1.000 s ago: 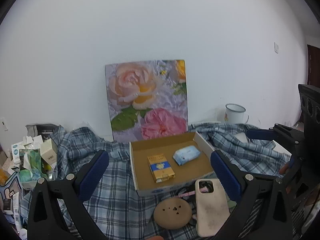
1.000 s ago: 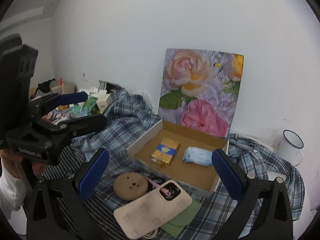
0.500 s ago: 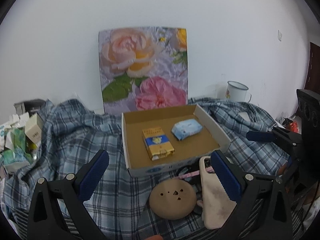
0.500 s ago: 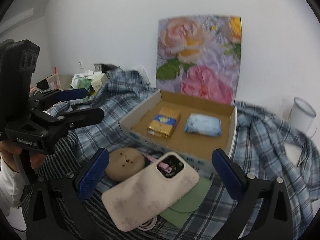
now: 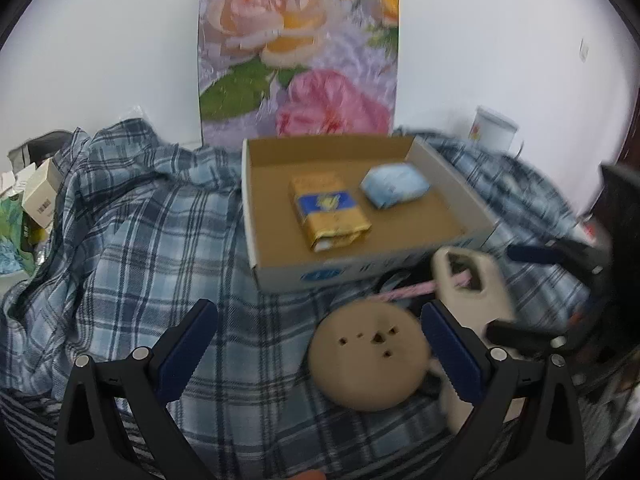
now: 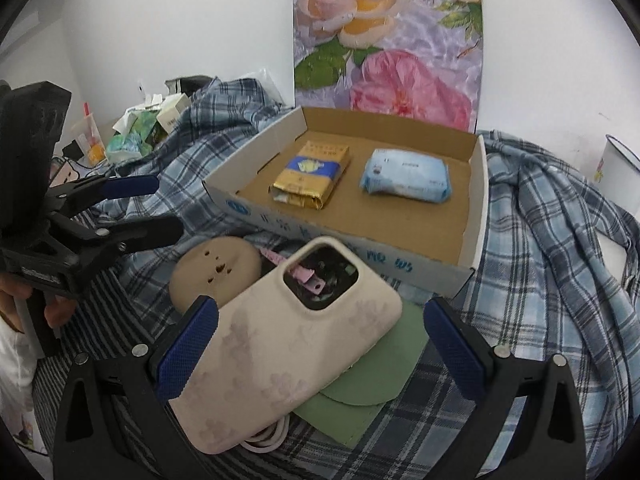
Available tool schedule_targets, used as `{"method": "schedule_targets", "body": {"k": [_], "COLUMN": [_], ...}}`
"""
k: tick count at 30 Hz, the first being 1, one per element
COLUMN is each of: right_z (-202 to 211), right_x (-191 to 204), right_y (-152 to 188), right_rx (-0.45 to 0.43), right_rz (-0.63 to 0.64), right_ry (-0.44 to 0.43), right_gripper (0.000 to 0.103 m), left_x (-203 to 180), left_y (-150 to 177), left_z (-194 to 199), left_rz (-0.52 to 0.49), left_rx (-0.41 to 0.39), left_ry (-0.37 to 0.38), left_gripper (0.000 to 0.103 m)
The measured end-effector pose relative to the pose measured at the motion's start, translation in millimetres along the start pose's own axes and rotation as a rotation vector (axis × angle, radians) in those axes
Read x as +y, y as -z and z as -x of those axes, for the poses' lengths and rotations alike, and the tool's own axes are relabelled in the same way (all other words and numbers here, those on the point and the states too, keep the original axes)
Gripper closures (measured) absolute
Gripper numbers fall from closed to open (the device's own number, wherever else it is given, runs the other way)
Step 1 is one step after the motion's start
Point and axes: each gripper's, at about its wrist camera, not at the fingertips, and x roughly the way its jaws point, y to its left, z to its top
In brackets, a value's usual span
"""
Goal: Organize soft objects
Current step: 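Move the right gripper to the beige phone case and close on it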
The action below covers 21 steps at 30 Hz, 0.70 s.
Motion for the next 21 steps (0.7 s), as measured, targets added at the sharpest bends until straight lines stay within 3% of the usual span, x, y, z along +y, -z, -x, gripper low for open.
{"method": "schedule_targets", "body": {"k": [5,16,21], "right_z": [-2.9,-8.0,-13.0], "right_x": [-4.0,-2.0,-3.9], "right_y": [0.8,2.9,3.8], "right_rx": [0.021,0.05,0.069], "right_rz": [-0.033,-0.043,-0.072], "right_ry": [-0.025,-0.049,-0.048], "right_gripper": [0.001,0.001,0.001], "left_x": [-11.9,-54.0,-56.6], "left_y": [7.7,23.2,22.7], "left_z": [-15.1,-14.9,-11.4], "left_rz": [-0.087,-0.303,-0.276], "left_rx": [0.062,0.072,0.067], "left_ry": [-0.052,-0.04,0.025], "left_gripper": [0.0,0.0,0.0]}}
